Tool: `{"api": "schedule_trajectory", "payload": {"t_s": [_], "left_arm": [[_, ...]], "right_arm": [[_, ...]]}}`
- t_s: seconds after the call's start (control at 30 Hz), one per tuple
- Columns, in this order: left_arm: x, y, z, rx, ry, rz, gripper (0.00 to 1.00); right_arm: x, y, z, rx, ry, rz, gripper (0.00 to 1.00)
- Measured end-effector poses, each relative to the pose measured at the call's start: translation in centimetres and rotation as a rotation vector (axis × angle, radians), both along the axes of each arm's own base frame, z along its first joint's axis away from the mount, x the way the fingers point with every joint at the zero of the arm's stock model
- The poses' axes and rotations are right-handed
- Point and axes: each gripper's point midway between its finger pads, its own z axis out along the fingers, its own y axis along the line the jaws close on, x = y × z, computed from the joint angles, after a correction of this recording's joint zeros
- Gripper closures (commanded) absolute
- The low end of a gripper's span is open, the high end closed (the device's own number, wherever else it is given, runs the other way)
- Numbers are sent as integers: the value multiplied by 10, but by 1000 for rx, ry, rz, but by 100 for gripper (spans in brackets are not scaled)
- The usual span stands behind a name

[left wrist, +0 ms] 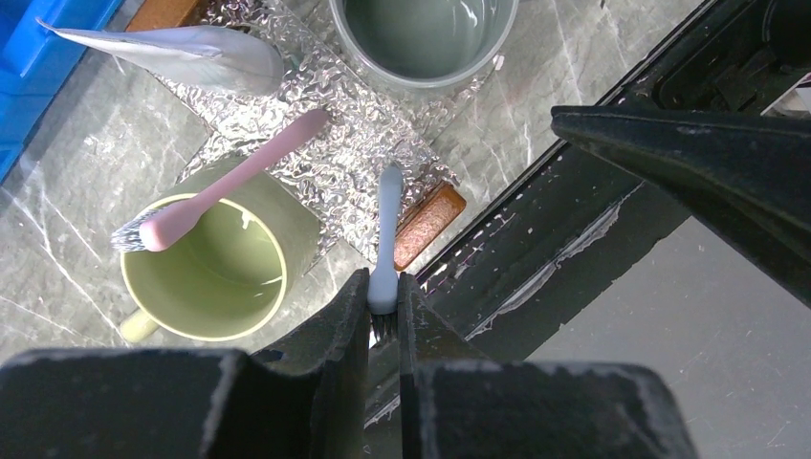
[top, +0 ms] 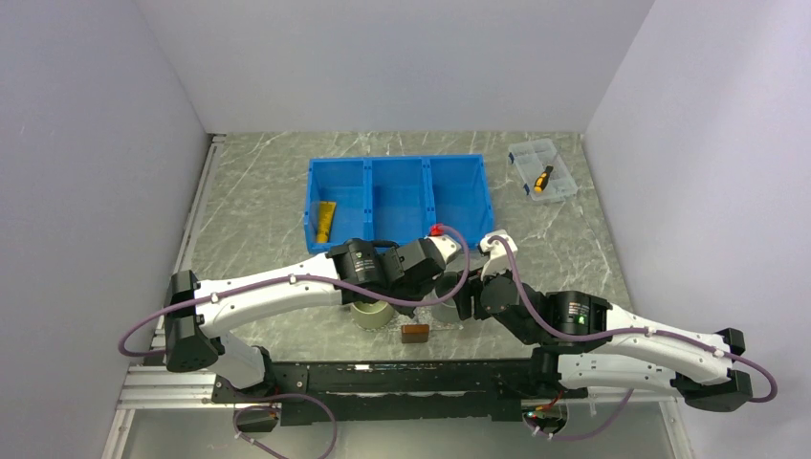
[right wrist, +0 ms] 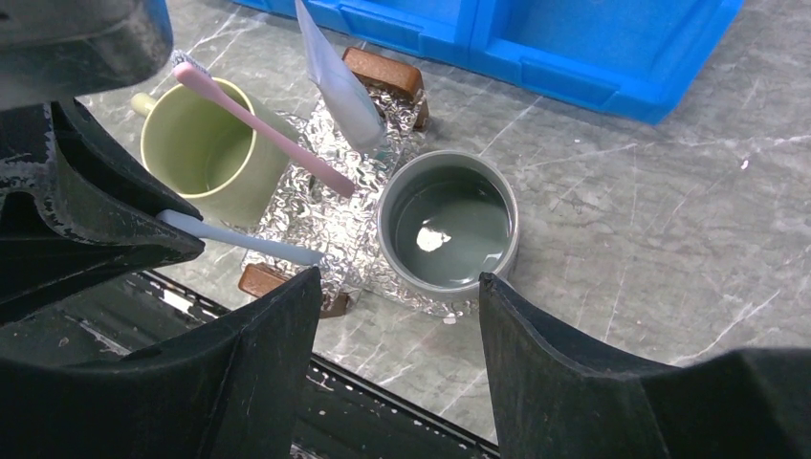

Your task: Prepare toiletry sets of a toothbrush and toothpaste on the tray

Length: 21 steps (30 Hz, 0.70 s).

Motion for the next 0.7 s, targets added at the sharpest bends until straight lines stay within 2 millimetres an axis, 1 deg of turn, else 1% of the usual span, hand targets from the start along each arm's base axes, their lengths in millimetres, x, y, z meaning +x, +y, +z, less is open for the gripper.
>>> {"api": "schedule_trajectory", "payload": {"t_s": [0.37, 0.7], "left_arm": [[-1, 8, 0, 35, -7, 1, 100], [-2, 9, 0, 39, -7, -1, 100]], "right_arm": [[0, 0, -1, -2, 2, 0, 36], [0, 0, -1, -2, 2, 0, 36]]}}
